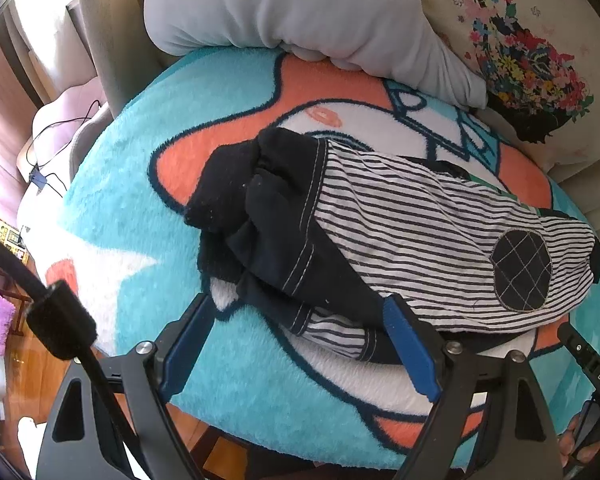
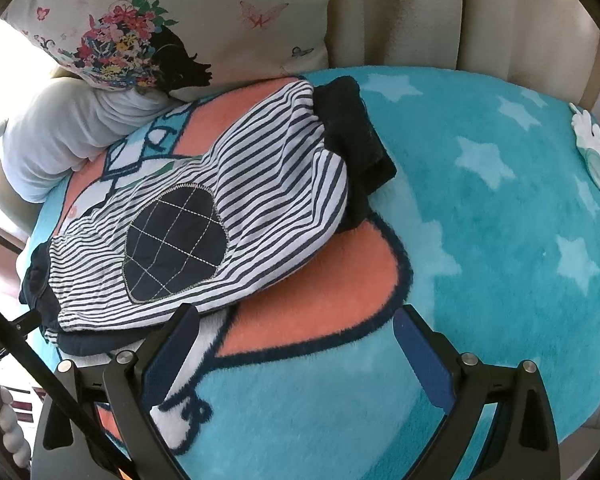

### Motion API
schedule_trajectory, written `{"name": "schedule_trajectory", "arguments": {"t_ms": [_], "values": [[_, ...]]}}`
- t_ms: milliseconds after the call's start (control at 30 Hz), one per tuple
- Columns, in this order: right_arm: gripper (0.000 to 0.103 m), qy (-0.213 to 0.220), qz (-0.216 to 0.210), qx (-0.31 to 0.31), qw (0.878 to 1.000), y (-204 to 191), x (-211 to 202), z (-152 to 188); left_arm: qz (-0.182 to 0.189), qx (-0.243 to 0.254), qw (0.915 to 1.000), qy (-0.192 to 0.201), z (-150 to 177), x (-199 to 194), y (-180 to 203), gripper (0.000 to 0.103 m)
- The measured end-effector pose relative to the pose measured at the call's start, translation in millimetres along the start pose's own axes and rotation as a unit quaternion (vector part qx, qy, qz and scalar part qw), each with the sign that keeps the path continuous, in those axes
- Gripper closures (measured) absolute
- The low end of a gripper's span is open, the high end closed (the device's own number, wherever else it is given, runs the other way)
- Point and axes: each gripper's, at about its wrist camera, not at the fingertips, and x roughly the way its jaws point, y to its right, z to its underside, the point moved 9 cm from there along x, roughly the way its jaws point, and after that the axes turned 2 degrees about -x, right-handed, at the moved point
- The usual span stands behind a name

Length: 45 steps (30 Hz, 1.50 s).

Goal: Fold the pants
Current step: 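Lower the left gripper onto the black waistband and close on it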

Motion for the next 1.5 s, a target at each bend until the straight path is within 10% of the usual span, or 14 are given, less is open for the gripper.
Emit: {"name": "schedule_trajectory", "arguments": {"t_ms": [400, 933, 1500], "values": [[0.013, -0.001, -0.051, 0.033, 0.998, 5.0, -1.0, -4.6, 0.079, -0.096, 0.9916, -0.035, -9.6, 8.6, -33.5, 0.025], [0.028, -0.059, -0.184, 0.115, 0.974, -21.1, 12.4, -2.0, 0.264, -0.209, 0.9307, -0.143, 6.0, 26.9, 5.8, 0.038], [0.028, -0.069, -0.182, 0.093, 0.977, -28.7, 20.0, -2.8, 0.257, -0.193, 0.939, -0.122, -20.6, 8.4, 4.5, 0.041]]}}
